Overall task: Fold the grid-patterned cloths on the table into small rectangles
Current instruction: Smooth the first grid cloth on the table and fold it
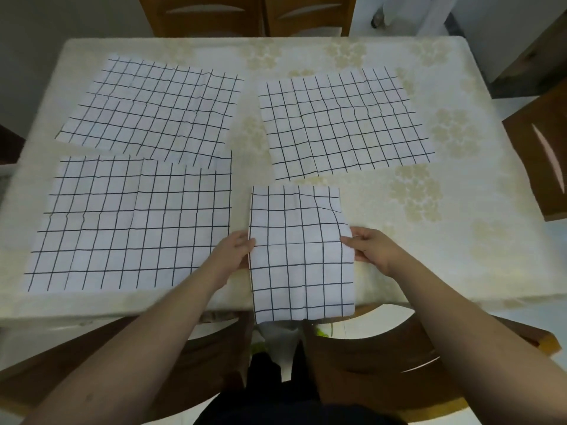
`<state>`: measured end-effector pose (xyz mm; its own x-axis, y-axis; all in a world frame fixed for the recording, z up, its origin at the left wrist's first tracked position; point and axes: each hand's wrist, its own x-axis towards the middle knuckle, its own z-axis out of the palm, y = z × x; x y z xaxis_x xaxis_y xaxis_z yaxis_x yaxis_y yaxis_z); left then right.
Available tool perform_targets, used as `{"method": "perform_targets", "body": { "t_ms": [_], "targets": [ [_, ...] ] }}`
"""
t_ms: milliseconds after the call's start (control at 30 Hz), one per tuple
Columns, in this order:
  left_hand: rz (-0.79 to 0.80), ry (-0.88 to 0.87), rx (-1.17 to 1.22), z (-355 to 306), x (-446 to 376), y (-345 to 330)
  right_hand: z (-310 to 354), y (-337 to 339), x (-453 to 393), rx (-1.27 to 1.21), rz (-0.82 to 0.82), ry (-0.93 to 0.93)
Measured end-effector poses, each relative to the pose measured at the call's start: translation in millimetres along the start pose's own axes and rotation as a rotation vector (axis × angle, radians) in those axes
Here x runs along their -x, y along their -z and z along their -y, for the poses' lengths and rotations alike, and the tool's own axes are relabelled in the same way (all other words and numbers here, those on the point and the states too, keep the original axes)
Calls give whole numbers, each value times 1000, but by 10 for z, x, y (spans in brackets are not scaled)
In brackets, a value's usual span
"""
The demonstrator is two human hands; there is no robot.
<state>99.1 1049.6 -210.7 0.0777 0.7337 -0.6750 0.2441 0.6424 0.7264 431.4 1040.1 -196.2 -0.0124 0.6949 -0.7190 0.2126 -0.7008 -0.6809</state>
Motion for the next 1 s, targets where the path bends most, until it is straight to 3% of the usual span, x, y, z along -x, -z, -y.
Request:
{"method": "perform_targets", "body": {
  "t_ms": [133, 400, 833, 1000],
  "targets": [
    [-112, -161, 7, -138, 157, -7, 40, -64, 117, -13, -103, 150],
    [-61, -344, -228, -289, 409, 100, 238, -171, 412, 191, -135, 423],
    [-282, -676, -589, -299, 546, 170, 308, -212, 696, 393, -394, 630],
    [-104, -666, -479, -465, 832, 242, 416, -139, 1028, 170, -158, 561]
  ]
}}
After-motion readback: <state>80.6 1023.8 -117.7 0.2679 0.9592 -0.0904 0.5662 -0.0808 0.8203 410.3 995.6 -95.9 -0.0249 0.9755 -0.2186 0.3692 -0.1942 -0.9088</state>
